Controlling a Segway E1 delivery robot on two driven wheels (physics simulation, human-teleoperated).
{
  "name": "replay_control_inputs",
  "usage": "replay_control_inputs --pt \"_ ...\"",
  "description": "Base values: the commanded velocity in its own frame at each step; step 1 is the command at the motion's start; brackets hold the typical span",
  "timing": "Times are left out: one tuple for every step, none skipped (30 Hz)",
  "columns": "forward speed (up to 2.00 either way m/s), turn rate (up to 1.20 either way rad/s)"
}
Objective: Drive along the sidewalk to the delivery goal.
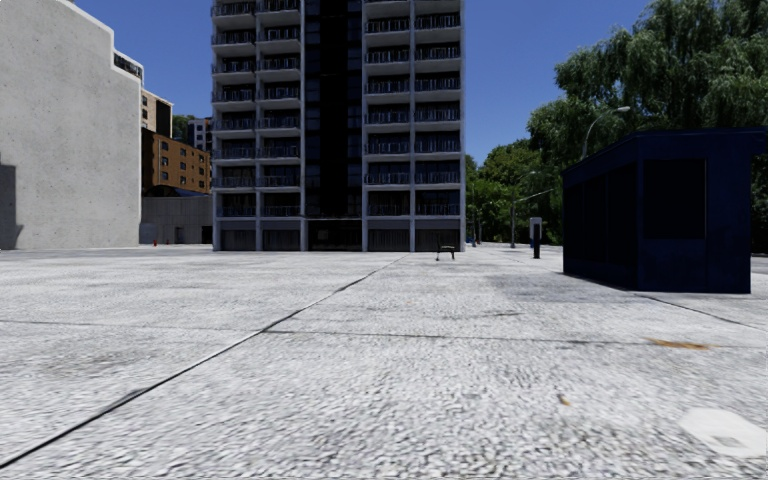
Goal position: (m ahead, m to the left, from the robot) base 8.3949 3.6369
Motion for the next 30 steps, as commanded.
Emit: replay_control_inputs --pt "2.00 0.86" --pt "2.00 0.74" --pt "2.00 0.63" --pt "2.00 0.54" --pt "2.00 0.42" --pt "2.00 0.30" --pt "2.00 0.14" --pt "2.00 0.05" --pt "2.00 0.03" --pt "2.00 0.03" --pt "2.00 0.03" --pt "2.00 0.02" --pt "2.00 0.02" --pt "2.00 0.02" --pt "2.00 0.02" --pt "2.00 0.02" --pt "2.00 0.02" --pt "2.00 0.02" --pt "2.00 0.02" --pt "2.00 0.02" --pt "2.00 0.02" --pt "2.00 0.02" --pt "2.00 0.02" --pt "2.00 0.02" --pt "2.00 0.02" --pt "2.00 0.02" --pt "2.00 0.13" --pt "2.00 0.32" --pt "2.00 0.66" --pt "2.00 0.66"
